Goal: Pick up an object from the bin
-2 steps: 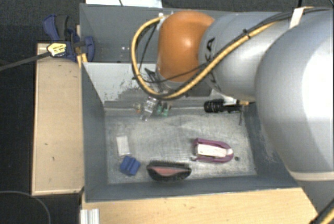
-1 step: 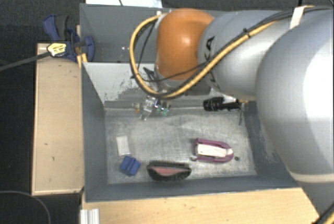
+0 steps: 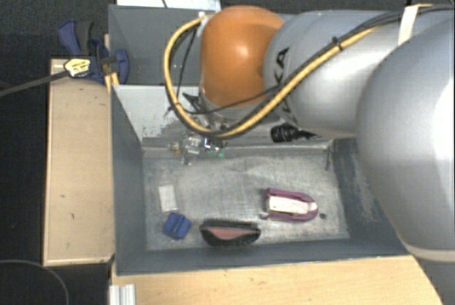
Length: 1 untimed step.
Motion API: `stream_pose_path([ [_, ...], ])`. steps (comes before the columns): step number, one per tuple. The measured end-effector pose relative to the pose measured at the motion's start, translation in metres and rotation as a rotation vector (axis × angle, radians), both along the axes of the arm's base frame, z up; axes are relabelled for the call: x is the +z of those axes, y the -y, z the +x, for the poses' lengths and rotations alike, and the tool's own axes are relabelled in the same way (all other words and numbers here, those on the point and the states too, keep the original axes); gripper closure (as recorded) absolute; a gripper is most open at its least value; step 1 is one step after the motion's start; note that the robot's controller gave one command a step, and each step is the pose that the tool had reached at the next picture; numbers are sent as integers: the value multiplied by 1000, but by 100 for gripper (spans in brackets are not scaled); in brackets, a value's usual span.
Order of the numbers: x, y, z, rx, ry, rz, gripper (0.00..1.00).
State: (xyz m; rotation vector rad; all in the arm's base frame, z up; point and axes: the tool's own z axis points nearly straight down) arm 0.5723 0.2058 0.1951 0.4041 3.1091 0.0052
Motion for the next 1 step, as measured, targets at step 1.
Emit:
stream_pose_path([
  [1,49,-13,0,15,1,1,100],
])
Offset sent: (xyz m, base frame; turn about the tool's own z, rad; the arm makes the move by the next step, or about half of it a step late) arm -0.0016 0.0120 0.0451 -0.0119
